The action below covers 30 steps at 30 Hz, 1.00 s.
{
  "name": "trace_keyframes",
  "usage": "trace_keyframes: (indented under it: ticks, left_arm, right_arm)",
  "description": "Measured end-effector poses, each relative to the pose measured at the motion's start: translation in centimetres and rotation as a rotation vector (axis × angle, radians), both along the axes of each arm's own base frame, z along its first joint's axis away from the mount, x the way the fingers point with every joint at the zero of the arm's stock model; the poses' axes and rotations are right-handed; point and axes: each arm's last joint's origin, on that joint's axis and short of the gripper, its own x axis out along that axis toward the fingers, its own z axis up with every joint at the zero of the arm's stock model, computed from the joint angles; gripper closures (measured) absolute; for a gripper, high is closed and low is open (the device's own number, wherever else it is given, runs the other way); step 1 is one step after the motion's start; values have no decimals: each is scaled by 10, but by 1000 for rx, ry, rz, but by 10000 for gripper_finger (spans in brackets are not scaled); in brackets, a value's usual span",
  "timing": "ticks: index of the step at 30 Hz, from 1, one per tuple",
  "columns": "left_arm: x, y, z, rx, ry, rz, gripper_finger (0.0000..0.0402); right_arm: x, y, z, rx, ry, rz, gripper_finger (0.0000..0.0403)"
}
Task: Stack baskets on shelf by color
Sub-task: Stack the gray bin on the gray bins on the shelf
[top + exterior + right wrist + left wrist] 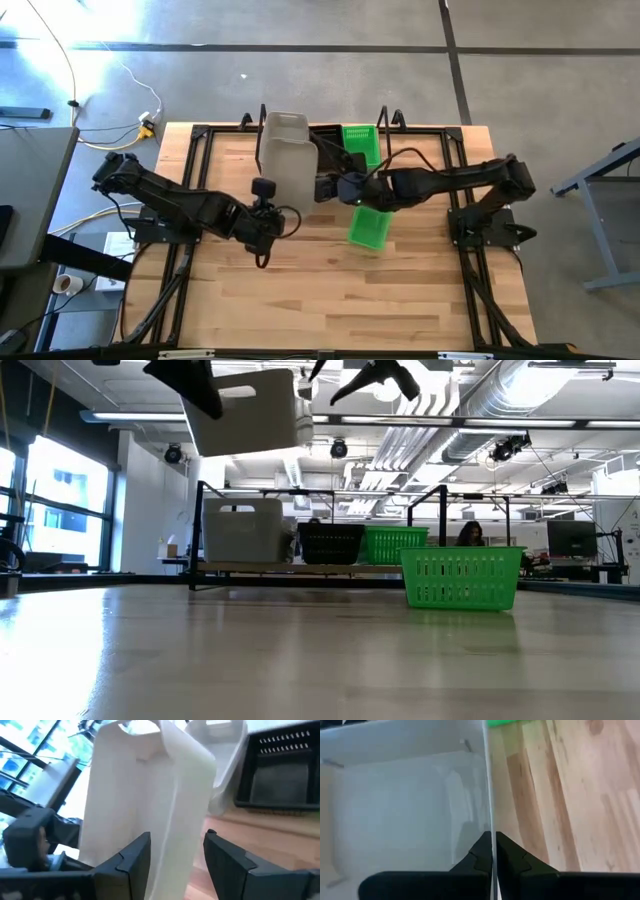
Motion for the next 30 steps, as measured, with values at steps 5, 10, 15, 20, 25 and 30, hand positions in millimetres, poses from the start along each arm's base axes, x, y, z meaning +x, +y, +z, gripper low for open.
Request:
trace_keyframes:
  ticks: [5, 10, 15, 20, 25, 30]
  left_arm:
    - [-5, 7, 6, 31, -4, 9, 401]
    - [-15, 27, 18, -15, -39, 66, 401]
    - [-30, 53, 34, -92, -81, 83, 401]
    - [-42, 81, 42, -142, -80, 73, 401]
    - [-43, 111, 44, -147, -75, 38, 401]
    - [-43, 140, 36, -168, -26, -3, 401]
  right_arm:
    - [-7, 0, 9, -57, 15, 36, 236]
    - [-18, -2, 24, -130, 22, 77, 236]
    - [-32, -7, 40, -203, 24, 110, 236]
    - [-49, -20, 58, -278, 22, 119, 236]
    - [-68, -33, 76, -329, 5, 135, 236]
    - [-86, -43, 91, -379, -8, 147, 236]
